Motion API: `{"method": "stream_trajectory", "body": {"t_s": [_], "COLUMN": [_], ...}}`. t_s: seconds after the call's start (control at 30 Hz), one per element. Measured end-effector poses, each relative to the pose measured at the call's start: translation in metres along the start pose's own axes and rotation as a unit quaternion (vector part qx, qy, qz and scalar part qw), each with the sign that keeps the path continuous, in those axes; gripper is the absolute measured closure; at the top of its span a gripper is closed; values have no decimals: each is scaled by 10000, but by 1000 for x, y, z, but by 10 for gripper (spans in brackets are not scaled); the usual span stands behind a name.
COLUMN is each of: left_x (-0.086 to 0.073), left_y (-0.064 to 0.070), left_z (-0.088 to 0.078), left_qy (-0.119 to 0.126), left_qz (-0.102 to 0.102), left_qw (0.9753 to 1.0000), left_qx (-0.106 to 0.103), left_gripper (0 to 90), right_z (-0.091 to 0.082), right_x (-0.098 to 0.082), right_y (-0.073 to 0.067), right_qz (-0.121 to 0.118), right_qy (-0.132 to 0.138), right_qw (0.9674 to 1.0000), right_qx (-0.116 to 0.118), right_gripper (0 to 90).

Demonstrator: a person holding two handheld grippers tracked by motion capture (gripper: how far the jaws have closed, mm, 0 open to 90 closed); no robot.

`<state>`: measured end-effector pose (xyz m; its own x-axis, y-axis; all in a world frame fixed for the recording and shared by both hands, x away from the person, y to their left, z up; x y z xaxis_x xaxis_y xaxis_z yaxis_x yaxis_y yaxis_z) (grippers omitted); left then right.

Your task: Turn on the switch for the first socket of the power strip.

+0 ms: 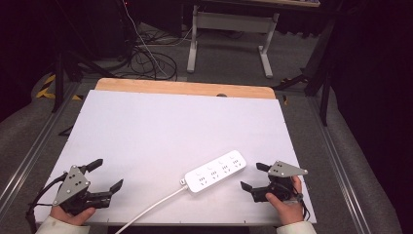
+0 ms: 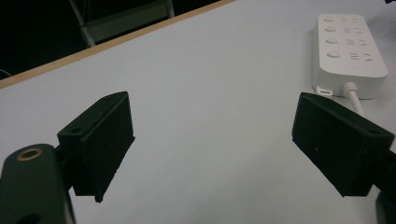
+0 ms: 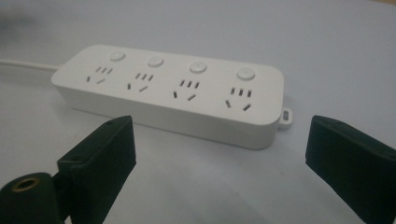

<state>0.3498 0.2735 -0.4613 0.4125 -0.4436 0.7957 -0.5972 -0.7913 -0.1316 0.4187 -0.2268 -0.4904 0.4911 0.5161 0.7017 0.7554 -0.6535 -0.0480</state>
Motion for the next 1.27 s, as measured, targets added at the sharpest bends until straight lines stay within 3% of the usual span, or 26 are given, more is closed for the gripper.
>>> {"method": "stream_trajectory", "body": {"t_s": [0.13, 0.23, 0.43, 0.77, 1.27], "left_x": [0, -1, -1, -1, 0], "left_y": [-1, -1, -1, 0, 2], "left_z": [0, 1, 1, 1, 1], "left_qy": [-10, -27, -21, -12, -70], "left_qz": [-29, -18, 16, 51, 101], "left_qw": [10000, 10000, 10000, 10000, 9999], "left_qx": [1, -21, 37, 77, 89], "left_gripper": [135, 135, 135, 138, 149], "right_z": [4, 5, -3, -6, -7], "right_x": [-4, -4, -1, -3, -3], "right_y": [-2, -3, -5, -3, -2], "right_qz": [-42, -55, -150, -202, -215], "right_qy": [-107, 34, 380, 284, 295], "right_qw": [9999, 9998, 9991, 9994, 9993], "right_qx": [37, 190, 142, -60, -88], "right_gripper": [94, 94, 102, 125, 141]}}
Point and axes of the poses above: each handheld gripper's, and its own axes: z roughly forward along the jaws, x roughly out of its top, y roughly to its right, the point moved 3 cm from there along z, roughly forward along the jaws, and after that the axes turned 14 degrees about -y, right-handed, at the moved point
